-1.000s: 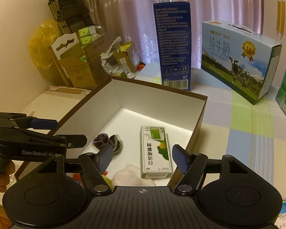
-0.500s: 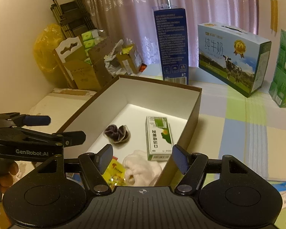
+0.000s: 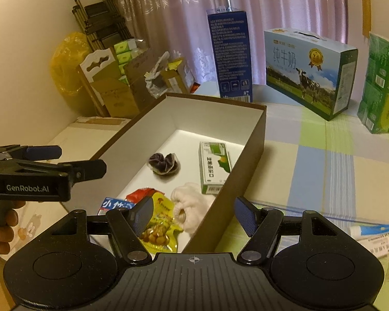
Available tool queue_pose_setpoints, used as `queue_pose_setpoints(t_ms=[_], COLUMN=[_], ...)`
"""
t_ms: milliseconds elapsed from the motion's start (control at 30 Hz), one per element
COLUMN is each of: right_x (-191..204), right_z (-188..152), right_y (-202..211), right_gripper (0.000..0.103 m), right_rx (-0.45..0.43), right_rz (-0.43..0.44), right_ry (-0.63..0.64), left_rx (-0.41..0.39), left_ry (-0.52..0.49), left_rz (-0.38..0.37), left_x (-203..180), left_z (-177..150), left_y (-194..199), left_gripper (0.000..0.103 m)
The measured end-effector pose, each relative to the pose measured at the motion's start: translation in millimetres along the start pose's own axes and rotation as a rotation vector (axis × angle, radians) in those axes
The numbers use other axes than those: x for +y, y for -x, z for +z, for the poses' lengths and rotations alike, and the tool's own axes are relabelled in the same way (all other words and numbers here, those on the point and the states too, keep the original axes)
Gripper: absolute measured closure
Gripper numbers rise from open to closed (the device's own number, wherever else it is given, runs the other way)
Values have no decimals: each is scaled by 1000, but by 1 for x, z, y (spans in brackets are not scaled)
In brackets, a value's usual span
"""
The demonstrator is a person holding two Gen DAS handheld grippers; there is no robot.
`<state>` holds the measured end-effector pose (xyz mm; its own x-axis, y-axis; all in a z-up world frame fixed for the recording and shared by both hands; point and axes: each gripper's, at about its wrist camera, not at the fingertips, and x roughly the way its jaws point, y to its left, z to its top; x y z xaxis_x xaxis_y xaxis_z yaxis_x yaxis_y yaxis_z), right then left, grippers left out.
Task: Organize objects
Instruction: 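Move both tools away from the box back over the table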
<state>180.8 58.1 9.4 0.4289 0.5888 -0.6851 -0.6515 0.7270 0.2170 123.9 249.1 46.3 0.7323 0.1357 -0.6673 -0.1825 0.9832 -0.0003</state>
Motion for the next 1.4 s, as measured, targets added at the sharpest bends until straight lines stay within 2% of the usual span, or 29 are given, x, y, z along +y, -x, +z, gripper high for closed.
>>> queue_pose_setpoints(t_ms=[700, 1400], right_x=[-26, -81], right_z=[-36, -72], right_y=[48, 84], right_gripper=[36, 36], right_rx=[22, 87], right_rz=[33, 56], right_ry=[-4, -50], left_rx=[99, 167], left_ry=[20, 21], left_rz=[30, 29], left_x=[-50, -124], left_z=[-34, -56], left_y=[27, 34], left_gripper=[1, 1])
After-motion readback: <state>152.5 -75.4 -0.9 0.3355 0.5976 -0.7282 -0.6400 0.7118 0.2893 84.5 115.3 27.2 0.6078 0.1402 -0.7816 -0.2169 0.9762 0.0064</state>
